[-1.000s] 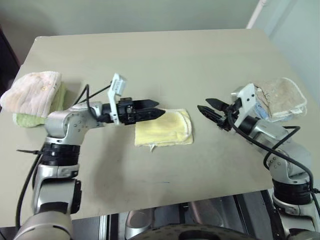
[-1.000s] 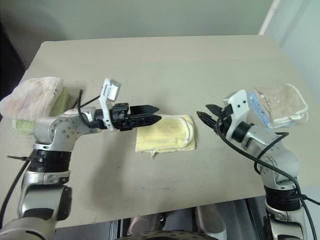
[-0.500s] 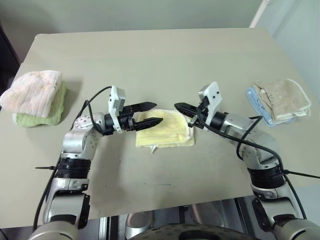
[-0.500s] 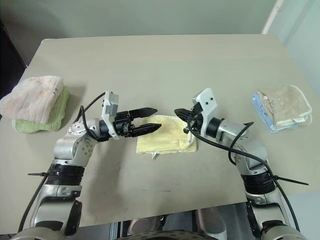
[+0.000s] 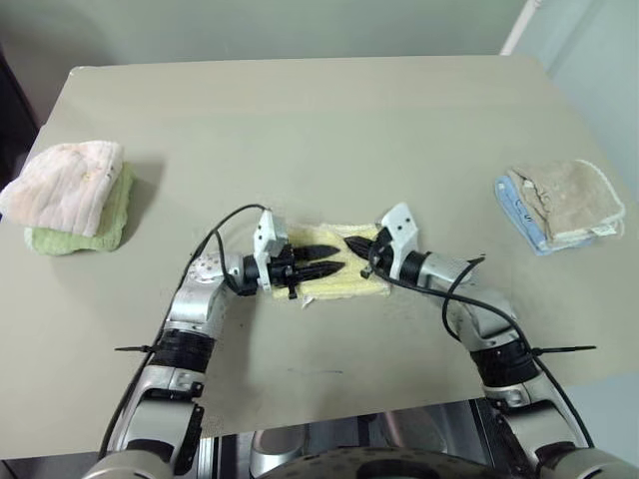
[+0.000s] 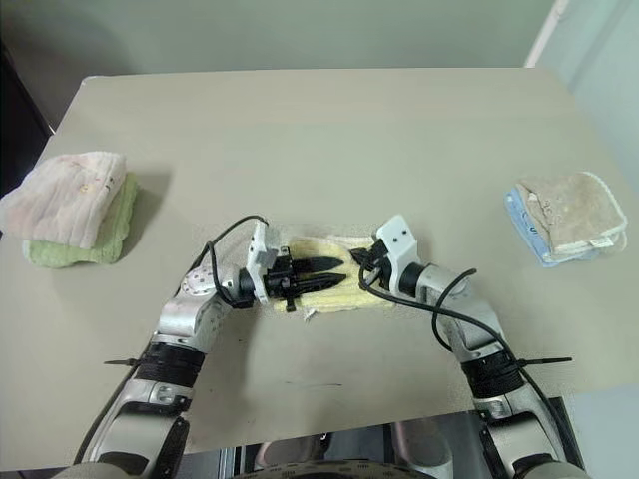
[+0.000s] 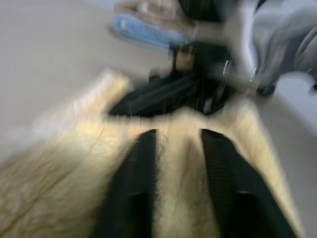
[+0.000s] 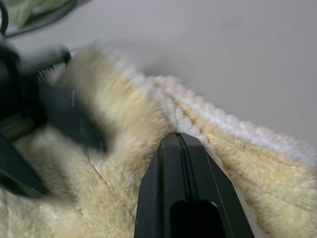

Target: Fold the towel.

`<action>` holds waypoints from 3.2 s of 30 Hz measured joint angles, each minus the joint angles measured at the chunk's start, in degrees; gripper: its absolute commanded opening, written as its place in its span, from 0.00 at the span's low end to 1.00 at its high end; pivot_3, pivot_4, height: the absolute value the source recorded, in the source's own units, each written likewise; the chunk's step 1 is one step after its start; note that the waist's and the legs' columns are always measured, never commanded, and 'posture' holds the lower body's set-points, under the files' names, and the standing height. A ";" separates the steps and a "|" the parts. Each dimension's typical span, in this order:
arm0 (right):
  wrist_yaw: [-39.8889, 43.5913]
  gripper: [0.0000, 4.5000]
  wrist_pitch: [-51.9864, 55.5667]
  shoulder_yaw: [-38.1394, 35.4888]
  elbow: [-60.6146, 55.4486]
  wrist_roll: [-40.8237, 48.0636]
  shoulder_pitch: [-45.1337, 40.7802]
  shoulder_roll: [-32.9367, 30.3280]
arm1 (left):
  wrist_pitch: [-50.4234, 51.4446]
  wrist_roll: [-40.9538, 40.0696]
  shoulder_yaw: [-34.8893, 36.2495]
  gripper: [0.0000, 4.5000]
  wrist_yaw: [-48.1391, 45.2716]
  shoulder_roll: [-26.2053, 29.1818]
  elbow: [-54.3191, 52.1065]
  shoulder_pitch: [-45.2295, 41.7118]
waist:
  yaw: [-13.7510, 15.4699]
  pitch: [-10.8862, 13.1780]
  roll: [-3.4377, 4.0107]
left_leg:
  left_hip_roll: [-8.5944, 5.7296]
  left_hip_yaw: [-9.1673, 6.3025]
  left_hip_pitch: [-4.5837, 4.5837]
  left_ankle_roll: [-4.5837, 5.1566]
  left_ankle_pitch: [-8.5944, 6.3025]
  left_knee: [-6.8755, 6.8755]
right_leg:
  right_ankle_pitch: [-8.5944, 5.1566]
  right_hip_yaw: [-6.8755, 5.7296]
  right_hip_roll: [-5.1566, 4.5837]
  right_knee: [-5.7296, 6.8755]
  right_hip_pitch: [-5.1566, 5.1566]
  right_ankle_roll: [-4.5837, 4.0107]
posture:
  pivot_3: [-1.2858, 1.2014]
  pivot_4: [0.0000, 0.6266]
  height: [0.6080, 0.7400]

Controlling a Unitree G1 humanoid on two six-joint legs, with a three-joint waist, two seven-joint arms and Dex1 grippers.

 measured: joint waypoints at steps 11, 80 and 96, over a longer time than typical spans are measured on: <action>-0.33 0.00 -4.66 -1.08 3.86 -2.83 0.08 0.48 | -10.42 2.22 1.48 0.15 -0.10 -3.93 9.66 -2.15 | 0.06 -0.39 0.66 | -0.21 -0.27 0.52 0.32 -0.03 0.27 | -0.32 0.10 -0.02 -0.10 0.77 0.13 | 0.52 0.24 1.00; 6.64 1.00 45.28 -19.03 -3.12 35.93 -5.82 -19.43 | 3.73 -8.16 9.88 0.99 -6.12 12.20 -11.45 3.73 | -0.37 -0.36 0.73 | -0.07 0.01 -0.16 0.13 -0.57 0.31 | -0.88 0.11 0.02 0.12 -0.07 0.11 | 0.52 0.24 1.00; 10.95 1.00 50.16 -12.95 5.81 34.05 -13.73 -12.29 | -5.29 -4.00 10.06 0.99 -3.13 10.76 -9.35 3.56 | -0.69 -0.36 0.75 | -0.05 0.03 -0.19 0.14 -0.59 0.27 | -0.82 0.03 0.03 0.16 -0.20 0.01 | 0.52 0.24 1.00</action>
